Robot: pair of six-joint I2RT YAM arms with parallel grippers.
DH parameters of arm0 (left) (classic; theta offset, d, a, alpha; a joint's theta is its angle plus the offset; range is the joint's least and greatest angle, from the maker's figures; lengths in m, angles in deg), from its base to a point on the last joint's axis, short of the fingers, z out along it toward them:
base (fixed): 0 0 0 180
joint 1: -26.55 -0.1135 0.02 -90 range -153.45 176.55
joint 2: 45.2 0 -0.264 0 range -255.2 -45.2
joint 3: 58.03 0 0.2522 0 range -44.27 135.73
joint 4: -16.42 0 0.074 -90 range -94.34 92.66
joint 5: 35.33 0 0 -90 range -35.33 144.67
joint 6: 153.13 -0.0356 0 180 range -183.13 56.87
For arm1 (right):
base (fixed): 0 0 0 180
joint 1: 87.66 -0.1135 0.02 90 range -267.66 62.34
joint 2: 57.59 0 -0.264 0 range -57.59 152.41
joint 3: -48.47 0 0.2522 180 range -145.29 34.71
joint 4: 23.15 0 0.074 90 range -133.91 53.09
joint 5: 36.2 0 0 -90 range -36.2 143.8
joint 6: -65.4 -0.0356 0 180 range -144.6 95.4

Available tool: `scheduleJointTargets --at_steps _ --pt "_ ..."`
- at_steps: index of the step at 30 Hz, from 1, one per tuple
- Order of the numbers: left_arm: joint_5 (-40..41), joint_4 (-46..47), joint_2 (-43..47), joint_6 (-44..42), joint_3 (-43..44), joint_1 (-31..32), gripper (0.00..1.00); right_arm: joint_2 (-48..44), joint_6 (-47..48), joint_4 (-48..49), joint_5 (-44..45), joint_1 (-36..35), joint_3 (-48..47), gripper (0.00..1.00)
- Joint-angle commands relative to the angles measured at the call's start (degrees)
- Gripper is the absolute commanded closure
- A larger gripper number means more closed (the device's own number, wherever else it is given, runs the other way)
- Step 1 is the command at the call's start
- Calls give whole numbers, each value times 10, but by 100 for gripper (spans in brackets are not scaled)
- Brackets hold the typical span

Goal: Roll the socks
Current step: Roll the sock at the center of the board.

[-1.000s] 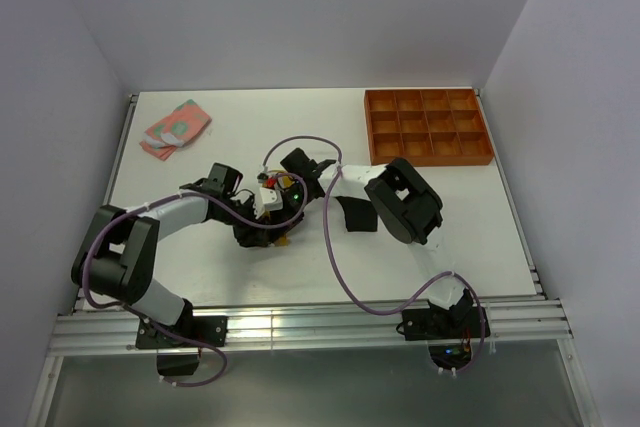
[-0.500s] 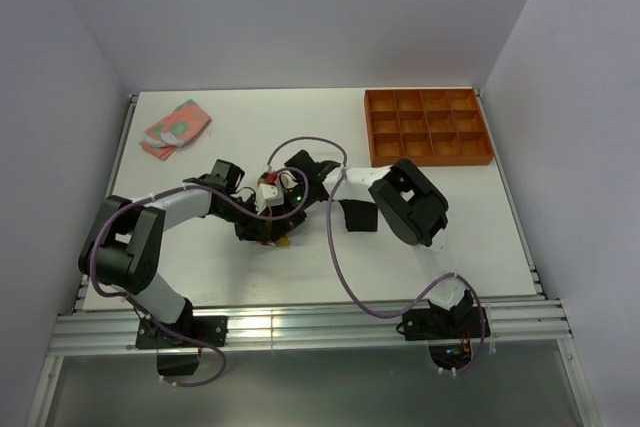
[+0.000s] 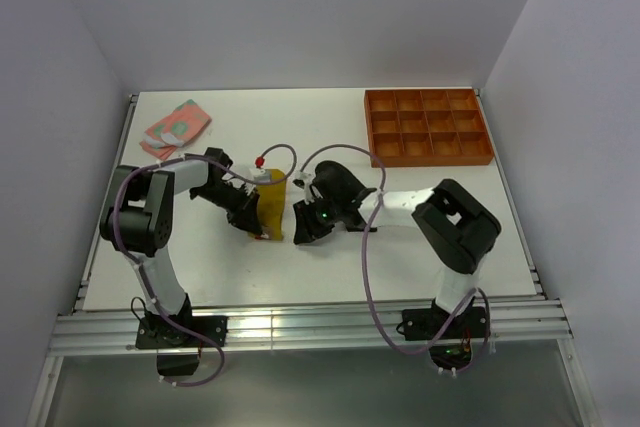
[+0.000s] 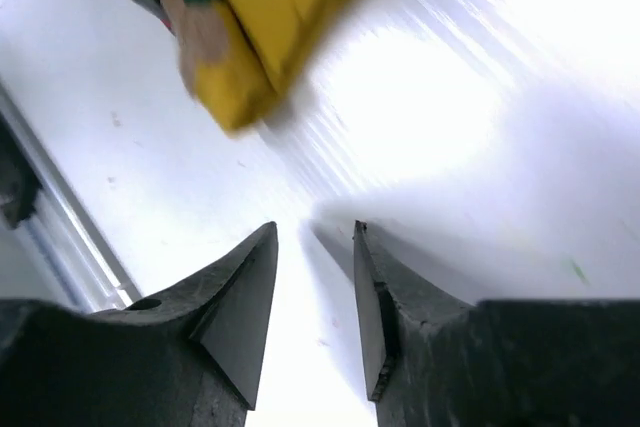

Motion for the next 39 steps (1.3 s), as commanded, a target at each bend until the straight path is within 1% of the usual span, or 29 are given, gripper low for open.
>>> scheduleJointTargets --at_steps 1,2,4,5,6,8,9,10,11,17,19,21,24,31,36,39 --pt "-32 -102 -42 -33 51 -12 100 -70 -14 87 89 -4 48 56" --pt "-34 -114 -49 -34 60 -15 100 -83 -8 95 119 -7 67 56" --pt "-42 -149 -71 -38 84 -19 100 -116 1 120 151 -24 84 55" --pt "-45 -163 -79 -45 91 -21 100 -125 20 125 170 -33 89 55" --pt "-48 -176 -86 -47 106 -21 100 -137 32 124 218 -61 87 55" --pt "-52 -198 -106 -41 117 -21 100 -133 71 111 273 -97 61 54" --pt "-54 -204 -111 -38 128 -22 100 -120 84 98 315 -114 48 54" --pt "-54 -210 -121 -39 133 -22 100 -112 96 97 328 -144 38 54" --pt "-56 -224 -126 -41 137 -22 100 -106 116 103 336 -158 29 54" --pt "-52 -249 -159 -29 152 -22 99 -67 173 161 365 -202 9 52" --pt "-49 -260 -176 -26 159 -22 100 -49 178 161 365 -210 -2 51" --pt "-47 -262 -182 -23 159 -22 100 -27 206 153 373 -224 -23 51" --pt "-52 -282 -195 -38 164 -21 100 -7 226 156 377 -239 -35 50" --pt "-44 -298 -214 -42 170 -21 100 7 246 164 365 -252 -35 49" --pt "-41 -323 -223 -57 180 -21 100 25 256 163 374 -256 -39 49" --pt "-40 -322 -227 -60 177 -21 100 41 261 161 377 -258 -47 49"
